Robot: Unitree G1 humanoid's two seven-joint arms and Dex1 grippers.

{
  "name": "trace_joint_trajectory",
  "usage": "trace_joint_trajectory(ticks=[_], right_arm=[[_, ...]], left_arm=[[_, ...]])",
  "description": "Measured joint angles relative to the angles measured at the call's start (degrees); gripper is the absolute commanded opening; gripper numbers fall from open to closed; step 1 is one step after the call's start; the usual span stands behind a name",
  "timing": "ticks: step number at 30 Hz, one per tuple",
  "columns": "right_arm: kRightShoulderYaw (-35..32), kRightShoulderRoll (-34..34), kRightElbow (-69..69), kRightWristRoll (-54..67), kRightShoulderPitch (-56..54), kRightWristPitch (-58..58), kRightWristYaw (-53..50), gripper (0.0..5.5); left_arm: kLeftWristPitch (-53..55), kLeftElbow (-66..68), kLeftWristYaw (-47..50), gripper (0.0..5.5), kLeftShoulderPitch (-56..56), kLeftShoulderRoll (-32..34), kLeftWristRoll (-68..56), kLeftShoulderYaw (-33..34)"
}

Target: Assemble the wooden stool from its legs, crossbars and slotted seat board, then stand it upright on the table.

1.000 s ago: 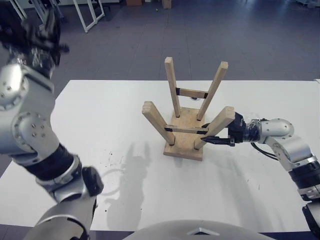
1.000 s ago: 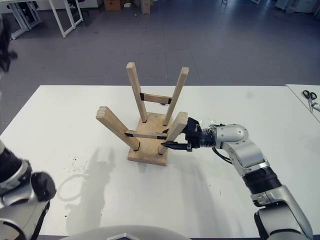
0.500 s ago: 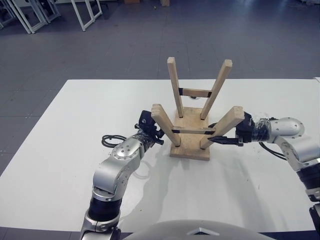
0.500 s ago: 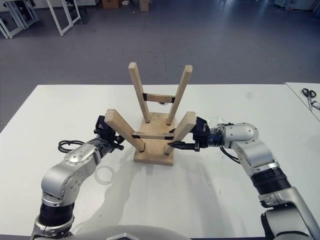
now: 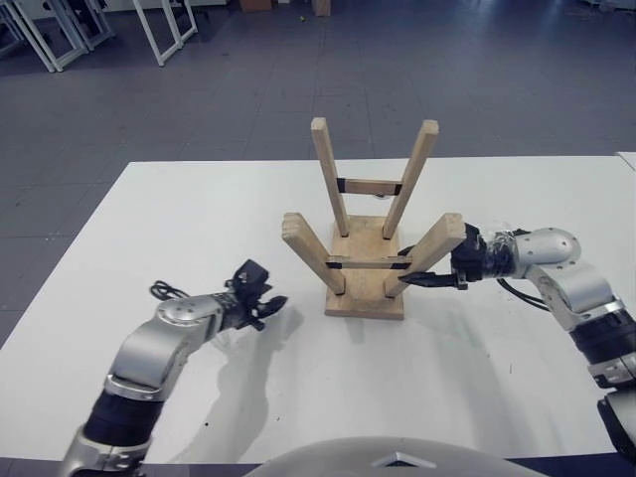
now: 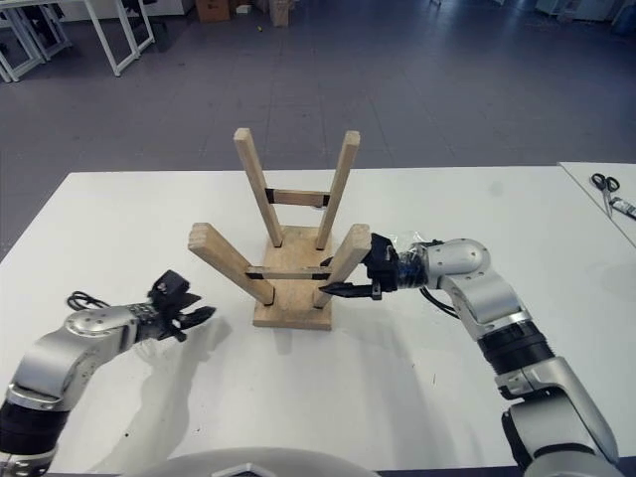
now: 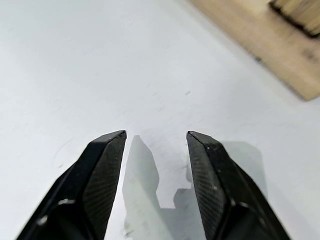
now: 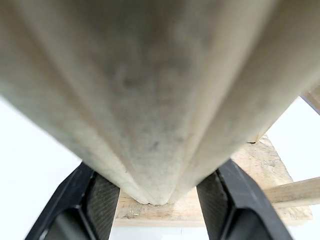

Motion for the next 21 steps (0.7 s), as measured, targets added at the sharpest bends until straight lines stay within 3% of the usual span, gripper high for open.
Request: trace_joint_trajectory(ticks=[6,10,14,18,21], right_arm=[[1.4,3.7,2.5,-2.1,-3.1,0.0,0.0,2.04],[4.8,4.7,6.3,-10.7,-3.1,0.7,0.5,2.99],[3.1,6.5,8.1,-12.5,-3.4,0.2,0.8,3.62],[1.4,2.5,8.1,-16.8,-3.8,0.1,2.5,4.37],[-1.7,-3.3,6.9,-22.7,-2.3,1.9,-2.4,4.16]], left_arm=[[-3.8,2.9,-1.4,2.27,0.5,1.5,1.6,0.0],[-4.6,2.0,-0.6,2.22,1.0,-0.9,1.7,-0.4],[-4.8,1.4,0.1,2.22,0.8,-2.3,2.2,-0.4],[-4.8,0.3,1.0,2.22,1.8,-2.5,2.4,-0.4],[-4.6,-0.1,2.2,2.22,2.0,-3.1,3.2,-0.5]])
